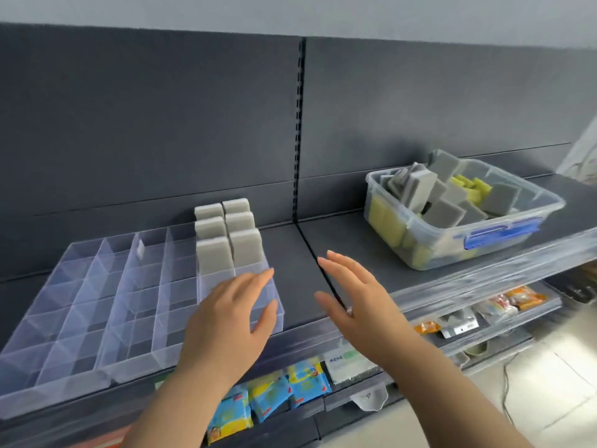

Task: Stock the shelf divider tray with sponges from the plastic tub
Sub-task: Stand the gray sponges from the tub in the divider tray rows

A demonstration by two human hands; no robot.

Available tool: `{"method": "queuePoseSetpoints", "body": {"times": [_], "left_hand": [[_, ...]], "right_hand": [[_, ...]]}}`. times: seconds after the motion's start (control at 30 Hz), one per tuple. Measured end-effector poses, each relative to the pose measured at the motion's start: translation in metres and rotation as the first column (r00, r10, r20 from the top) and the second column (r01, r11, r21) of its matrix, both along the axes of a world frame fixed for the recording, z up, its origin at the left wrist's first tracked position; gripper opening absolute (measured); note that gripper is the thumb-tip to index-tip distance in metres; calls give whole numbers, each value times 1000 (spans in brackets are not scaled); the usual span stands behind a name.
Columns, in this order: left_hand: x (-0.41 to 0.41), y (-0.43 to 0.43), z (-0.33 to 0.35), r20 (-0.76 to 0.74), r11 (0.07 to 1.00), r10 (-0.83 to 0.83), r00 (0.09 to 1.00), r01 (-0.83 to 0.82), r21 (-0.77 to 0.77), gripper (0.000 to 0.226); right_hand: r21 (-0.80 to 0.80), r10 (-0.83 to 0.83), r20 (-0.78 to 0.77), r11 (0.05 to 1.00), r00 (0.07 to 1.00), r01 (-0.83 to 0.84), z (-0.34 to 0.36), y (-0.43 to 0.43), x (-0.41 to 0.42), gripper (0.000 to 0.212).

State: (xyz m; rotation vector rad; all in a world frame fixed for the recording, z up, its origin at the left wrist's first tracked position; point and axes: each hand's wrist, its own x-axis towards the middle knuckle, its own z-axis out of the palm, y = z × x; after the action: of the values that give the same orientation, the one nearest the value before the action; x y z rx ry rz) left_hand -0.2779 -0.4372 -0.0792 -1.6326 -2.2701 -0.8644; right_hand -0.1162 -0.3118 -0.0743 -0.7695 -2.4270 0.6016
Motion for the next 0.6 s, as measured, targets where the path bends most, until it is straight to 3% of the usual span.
{"method": "queuePoseSetpoints", "body": {"times": [0.33,0.5,0.6], "left_hand": [[85,72,48,-104,951,-252,962,266,158,44],[135,126,48,-106,934,-289,951,304,185,40],[175,164,37,-100,937,-319,942,330,118,41]], "right_hand": [[87,-294,-166,946,941,311,52,44,131,50],[53,-328,-147,939,933,339,44,88,188,49],[30,-337,-123,939,934,343,36,122,229,49]]}}
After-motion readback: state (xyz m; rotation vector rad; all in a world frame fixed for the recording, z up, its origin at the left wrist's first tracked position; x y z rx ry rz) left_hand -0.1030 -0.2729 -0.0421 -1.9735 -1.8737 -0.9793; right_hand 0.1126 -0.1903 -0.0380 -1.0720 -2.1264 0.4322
